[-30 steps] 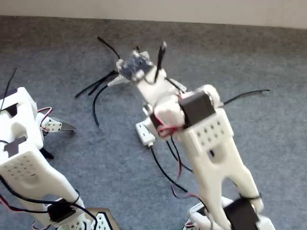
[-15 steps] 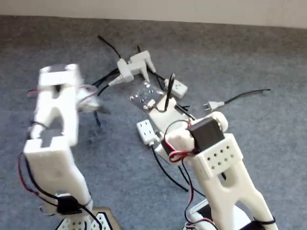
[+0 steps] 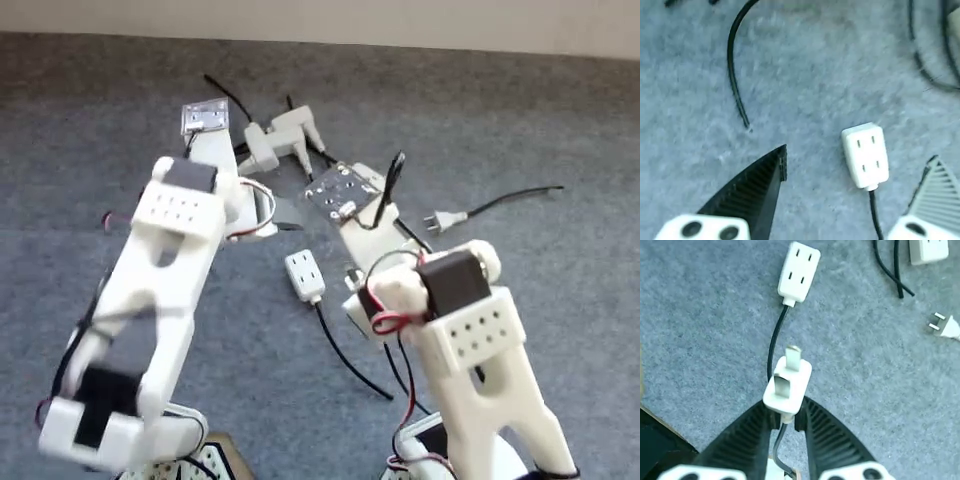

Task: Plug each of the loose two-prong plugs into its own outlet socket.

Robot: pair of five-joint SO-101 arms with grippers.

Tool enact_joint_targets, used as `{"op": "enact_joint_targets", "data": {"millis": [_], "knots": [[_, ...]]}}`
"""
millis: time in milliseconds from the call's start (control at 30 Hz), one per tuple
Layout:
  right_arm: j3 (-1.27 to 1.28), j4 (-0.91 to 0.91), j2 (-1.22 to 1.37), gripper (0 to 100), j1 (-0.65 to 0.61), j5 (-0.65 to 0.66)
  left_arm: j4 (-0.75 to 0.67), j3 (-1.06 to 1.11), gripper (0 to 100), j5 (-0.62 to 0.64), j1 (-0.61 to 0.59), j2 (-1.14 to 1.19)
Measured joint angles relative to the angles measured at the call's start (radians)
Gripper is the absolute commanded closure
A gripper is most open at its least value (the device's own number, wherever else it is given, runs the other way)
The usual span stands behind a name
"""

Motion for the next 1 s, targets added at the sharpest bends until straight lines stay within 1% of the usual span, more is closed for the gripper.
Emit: {"op": "enact_joint_targets", "data": {"millis": [133, 333, 400, 467, 533, 667, 833, 1000], "knots": [[0.0, -0.023, 0.071, 99.3, 0.003, -0.031, -0.184, 0.198, 59, -0.002, 0.028, -0.212], [0.0, -0.091, 0.166, 99.3, 0.003, -0.041, -0.565, 0.56, 59, -0.002, 0.058, -0.491], [0.0, -0.106, 0.21, 99.3, -0.015, -0.041, -0.671, 0.664, 59, -0.002, 0.055, -0.563], [0.0, -0.121, 0.259, 99.3, -0.055, -0.041, -0.735, 0.736, 59, -0.002, 0.058, -0.615], [0.0, -0.135, 0.299, 99.3, -0.083, -0.046, -0.763, 0.781, 59, -0.002, 0.06, -0.657], [0.0, -0.178, 0.379, 99.3, -0.089, -0.064, -0.773, 0.818, 59, 0.0, 0.066, -0.707], [-0.003, -0.227, 0.44, 99.3, -0.089, -0.069, -0.773, 0.852, 59, -0.002, 0.129, -0.724], [-0.109, -0.192, 0.453, 99.3, -0.091, -0.069, -0.778, 0.887, 59, 0.003, 0.183, -0.724]]}}
